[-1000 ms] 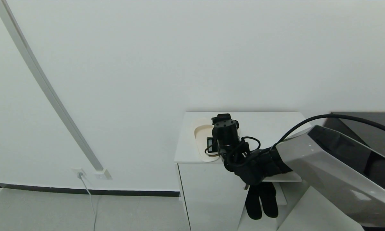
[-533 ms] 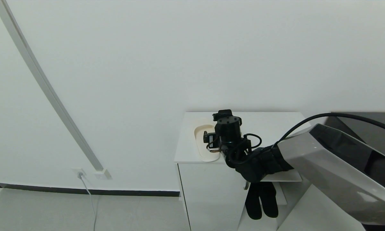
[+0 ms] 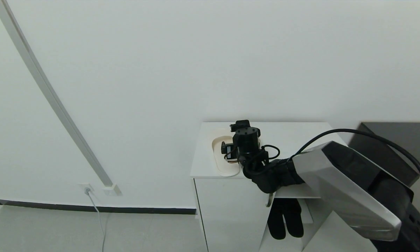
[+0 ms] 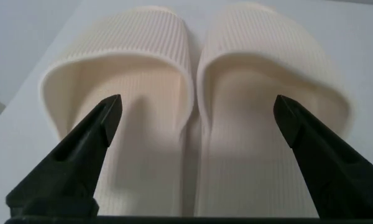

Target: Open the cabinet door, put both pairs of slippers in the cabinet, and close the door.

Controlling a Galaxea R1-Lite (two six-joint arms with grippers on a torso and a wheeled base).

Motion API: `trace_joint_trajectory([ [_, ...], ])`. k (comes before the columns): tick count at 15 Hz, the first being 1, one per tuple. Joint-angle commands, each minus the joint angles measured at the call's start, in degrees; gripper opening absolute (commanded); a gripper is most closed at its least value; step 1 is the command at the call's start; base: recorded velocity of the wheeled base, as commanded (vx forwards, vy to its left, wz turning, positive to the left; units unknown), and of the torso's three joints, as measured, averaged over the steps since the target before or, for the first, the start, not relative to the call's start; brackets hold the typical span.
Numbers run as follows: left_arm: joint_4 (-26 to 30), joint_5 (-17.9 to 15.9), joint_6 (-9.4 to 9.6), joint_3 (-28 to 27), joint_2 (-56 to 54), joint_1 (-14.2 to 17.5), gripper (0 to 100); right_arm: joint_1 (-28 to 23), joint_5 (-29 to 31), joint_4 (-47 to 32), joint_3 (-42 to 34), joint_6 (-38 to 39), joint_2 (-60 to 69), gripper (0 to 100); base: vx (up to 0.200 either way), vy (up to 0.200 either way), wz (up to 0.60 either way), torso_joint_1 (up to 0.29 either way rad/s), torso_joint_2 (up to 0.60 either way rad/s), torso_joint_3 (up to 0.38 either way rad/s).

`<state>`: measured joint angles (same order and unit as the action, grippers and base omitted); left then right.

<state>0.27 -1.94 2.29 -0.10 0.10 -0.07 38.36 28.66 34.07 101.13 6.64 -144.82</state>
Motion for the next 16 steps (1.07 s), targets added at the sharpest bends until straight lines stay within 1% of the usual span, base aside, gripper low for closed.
trace_joint_trajectory([
  [1, 0.0, 0.0, -0.09, 0.0, 0.0, 0.0, 0, -0.7, -0.4, -1.2, 4.3, 0.0, -2.9, 100, 0.0, 0.0, 0.0, 0.0, 0.0, 0.0],
  [2, 0.0, 0.0, -0.18, 0.0, 0.0, 0.0, 0, -0.8, -0.4, -1.9, 5.4, 0.2, -3.2, 100, 0.0, 0.0, 0.0, 0.0, 0.0, 0.0],
  [3, 0.0, 0.0, -0.18, 0.0, 0.0, 0.0, 0, -0.8, -0.4, -2.0, 5.4, 0.2, -3.2, 0, 0.0, 0.0, 0.0, 0.0, 0.0, 0.0],
  [7, 0.0, 0.0, -0.18, 0.0, 0.0, 0.0, 0, -0.7, -0.8, -1.9, 5.2, 0.3, -3.3, 0, 0.0, 0.0, 0.0, 0.0, 0.0, 0.0],
  [9, 0.0, -0.1, -0.53, 0.0, 0.0, 0.0, 0, -0.7, -0.7, -1.6, 5.0, 0.5, -3.0, 0, 0.0, 0.0, 0.0, 0.0, 0.0, 0.0],
  [10, 0.0, 0.0, -0.53, 0.0, 0.0, 0.0, 0, -0.6, -0.7, -1.3, 4.5, 0.7, -2.2, 0, 0.0, 0.0, 0.0, 0.0, 0.0, 0.0],
  [11, 0.0, 0.0, -0.53, 0.0, 0.0, 0.0, 0, -0.3, -0.8, -0.1, 2.3, 1.0, 0.4, 0, 0.0, 0.0, 0.0, 0.0, 0.0, 0.0],
  [12, 0.0, 0.0, -0.53, 0.0, 0.0, 0.1, 0, 0.0, -1.2, 1.5, -1.7, 1.1, 4.0, 0, 0.0, 0.0, 0.0, 0.0, 0.0, 0.0],
  [14, 0.0, 0.0, -0.53, 0.0, 0.0, 0.0, 0, 0.4, -6.7, 5.2, -14.2, 1.0, 14.5, 0, 0.0, 0.0, 0.0, 0.0, 0.0, 0.0],
  [16, 0.0, 0.0, -0.53, 0.0, 0.0, 0.0, 0, 0.7, -9.6, 6.2, -25.2, 0.7, 24.0, 0, 0.0, 0.0, 0.0, 0.0, 0.0, 0.0],
])
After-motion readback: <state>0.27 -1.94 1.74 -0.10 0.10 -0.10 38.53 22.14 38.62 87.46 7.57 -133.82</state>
